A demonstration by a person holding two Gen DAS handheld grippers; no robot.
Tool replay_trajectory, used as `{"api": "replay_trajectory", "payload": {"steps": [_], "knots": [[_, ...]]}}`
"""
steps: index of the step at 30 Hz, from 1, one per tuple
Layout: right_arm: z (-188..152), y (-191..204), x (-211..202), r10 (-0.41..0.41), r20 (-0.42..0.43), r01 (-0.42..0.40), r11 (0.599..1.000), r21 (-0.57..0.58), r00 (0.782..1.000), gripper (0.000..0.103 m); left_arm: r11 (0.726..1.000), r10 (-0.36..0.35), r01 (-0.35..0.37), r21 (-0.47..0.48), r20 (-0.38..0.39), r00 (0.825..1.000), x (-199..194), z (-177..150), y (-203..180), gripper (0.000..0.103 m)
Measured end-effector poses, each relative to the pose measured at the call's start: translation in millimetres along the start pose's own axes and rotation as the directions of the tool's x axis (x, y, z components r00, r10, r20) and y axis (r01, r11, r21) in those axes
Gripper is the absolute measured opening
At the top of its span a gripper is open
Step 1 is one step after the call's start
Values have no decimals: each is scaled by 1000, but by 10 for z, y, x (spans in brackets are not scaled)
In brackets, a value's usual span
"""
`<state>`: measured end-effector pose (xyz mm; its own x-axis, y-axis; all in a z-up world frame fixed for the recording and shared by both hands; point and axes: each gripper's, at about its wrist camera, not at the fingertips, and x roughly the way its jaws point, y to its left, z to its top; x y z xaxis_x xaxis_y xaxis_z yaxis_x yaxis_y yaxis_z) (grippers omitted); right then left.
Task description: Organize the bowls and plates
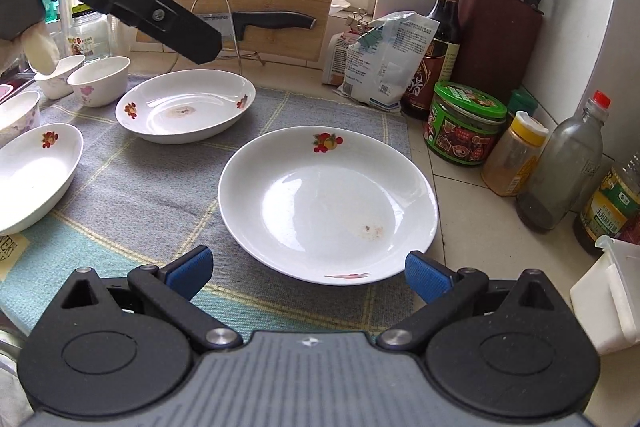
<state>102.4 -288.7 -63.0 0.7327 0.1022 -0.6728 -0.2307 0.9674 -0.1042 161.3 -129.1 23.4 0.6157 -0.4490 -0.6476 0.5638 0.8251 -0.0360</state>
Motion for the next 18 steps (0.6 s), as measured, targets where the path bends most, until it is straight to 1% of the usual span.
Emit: {"api": "replay_trajectory", "payload": {"steps": [3,6,11,15,18], "knots": [[-10,58,21,43,-1,-43,999,-7,999,103,997,55,-55,-49,5,998,-93,-159,34,95],[-16,149,33,75,4,-74,997,-25,997,103,993,83,-82,-88,14,996,-193,-337,83,96],[17,285,52,117,8,-117,993,-24,993,103,989,124,-120,-82,33,992,-321,-570,111,97],[70,434,86,130,-2,-130,991,-27,991,103,991,129,-126,-51,50,990,-431,-729,170,97],[107,587,101,123,-17,-124,992,-25,992,103,994,95,-93,-53,45,994,-530,-826,250,97]]}}
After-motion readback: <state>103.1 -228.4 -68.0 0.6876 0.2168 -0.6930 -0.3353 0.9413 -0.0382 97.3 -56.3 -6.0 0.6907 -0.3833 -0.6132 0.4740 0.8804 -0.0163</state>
